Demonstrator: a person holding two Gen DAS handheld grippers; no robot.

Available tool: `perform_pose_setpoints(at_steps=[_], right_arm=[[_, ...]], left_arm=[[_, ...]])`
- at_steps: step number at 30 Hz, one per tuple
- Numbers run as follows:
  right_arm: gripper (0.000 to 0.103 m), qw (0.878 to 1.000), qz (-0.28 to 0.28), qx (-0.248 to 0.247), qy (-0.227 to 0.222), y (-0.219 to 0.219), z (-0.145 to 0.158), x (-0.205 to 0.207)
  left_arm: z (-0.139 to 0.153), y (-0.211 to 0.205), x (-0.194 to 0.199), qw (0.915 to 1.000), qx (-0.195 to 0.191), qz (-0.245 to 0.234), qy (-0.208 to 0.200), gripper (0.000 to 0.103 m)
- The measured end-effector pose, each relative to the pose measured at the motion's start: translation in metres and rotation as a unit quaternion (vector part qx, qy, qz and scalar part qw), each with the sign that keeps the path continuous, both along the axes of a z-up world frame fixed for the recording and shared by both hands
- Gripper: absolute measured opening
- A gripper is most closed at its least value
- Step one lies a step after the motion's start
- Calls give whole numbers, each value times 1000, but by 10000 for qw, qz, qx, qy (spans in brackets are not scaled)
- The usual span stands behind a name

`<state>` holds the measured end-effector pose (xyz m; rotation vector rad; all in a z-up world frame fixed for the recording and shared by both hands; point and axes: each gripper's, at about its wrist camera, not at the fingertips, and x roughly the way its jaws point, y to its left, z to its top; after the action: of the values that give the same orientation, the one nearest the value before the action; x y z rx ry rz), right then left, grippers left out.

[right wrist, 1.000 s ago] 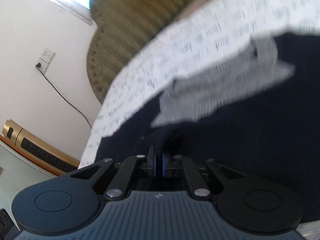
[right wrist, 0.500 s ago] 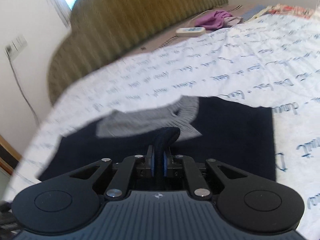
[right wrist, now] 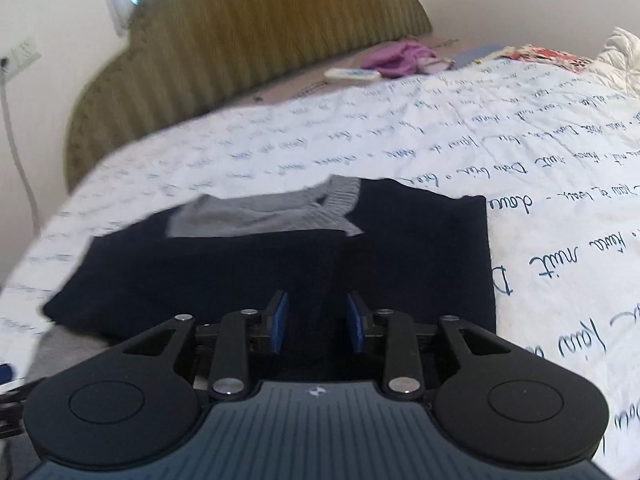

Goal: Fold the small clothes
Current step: 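Withdraw both open grippers from the folded sleeves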

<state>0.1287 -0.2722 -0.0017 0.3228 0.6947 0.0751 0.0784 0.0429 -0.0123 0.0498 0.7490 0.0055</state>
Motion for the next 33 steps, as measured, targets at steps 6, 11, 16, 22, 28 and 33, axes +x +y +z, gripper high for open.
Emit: perform_pose_setpoints(at_steps=[6, 11, 16, 22, 28, 33], right_arm=[[69, 9992, 347, 95, -180, 12, 11, -50], [71, 9986, 497, 139, -87, 20, 12, -79], [76, 9978, 607, 262, -2, 25, 9, -102], [76, 9970, 631, 440, 91, 27, 2, -125], [76, 9965, 640, 523, 135, 26, -1, -143], [76, 9961, 595, 615, 218, 25, -9, -154]], left_arm=[[0, 1, -12, 9999, -10, 105, 94, 91], [1, 2, -28, 9999, -12, 125, 116, 91], [-1, 1, -44, 9998, 11, 104, 162, 92], [-3, 0, -62, 9998, 57, 94, 187, 93], [-4, -1, -75, 9998, 58, 71, 175, 93], [-6, -4, -87, 9997, 132, 1, 182, 93]])
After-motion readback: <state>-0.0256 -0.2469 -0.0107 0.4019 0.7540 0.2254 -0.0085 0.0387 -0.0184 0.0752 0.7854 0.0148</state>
